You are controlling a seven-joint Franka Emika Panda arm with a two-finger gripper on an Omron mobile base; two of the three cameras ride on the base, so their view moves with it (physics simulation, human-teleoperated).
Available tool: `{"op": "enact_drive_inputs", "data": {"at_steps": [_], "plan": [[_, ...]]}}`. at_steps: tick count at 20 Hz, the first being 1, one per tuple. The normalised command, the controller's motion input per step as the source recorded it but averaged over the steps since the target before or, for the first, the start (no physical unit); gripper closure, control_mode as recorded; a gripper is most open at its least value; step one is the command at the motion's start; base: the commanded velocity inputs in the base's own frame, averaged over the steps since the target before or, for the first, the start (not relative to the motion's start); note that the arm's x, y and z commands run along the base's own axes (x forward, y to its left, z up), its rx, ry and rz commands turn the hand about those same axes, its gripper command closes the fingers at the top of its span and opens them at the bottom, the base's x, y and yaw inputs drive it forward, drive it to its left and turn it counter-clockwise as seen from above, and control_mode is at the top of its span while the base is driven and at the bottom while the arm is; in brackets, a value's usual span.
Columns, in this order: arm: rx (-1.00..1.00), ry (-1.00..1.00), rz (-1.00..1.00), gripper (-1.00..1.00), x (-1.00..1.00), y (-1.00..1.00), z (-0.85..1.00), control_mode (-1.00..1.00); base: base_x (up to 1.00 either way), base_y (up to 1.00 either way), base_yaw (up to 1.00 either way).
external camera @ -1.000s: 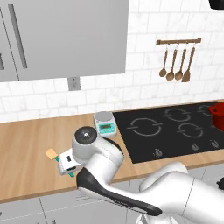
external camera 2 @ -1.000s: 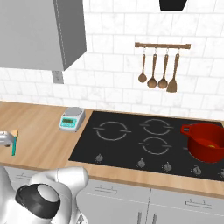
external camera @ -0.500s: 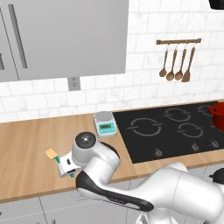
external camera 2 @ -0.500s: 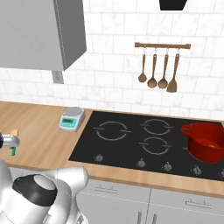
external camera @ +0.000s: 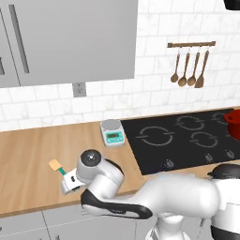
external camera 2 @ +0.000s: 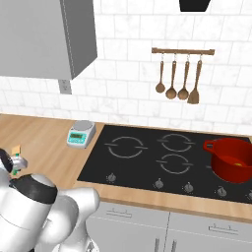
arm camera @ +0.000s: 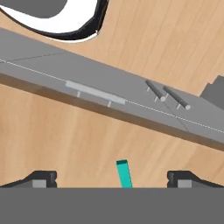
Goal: Put the lemon and bell pepper in the pot. Retrieve the spatula and lightly stir the vegetables in the pot.
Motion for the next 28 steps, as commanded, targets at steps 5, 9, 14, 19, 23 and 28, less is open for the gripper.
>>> {"op": "enact_drive_inputs", "data": {"at_steps": [5, 9, 14, 19, 23, 28], "plan": [[0.0, 0.0, 0.03, -1.0, 0.25, 0.23, -0.34, -1.0, 0.0, 0.0, 0.0], [0.0, 0.0, 0.01, -1.0, 0.24, 0.24, -0.32, -1.0, 0.0, 0.0, 0.0], [0.0, 0.01, 0.0, -1.0, 0.32, 0.27, -0.24, -1.0, 0.0, 0.0, 0.0], [0.0, 0.01, 0.0, -1.0, 0.29, 0.17, -0.23, -1.0, 0.0, 0.0, 0.0], [0.0, 0.0, 0.0, -1.0, 0.27, 0.27, -0.25, -1.0, 0.0, 0.0, 0.0], [0.0, 0.0, 0.0, 1.0, 0.06, 0.11, -0.5, -1.0, 0.0, 0.0, 0.0]]}}
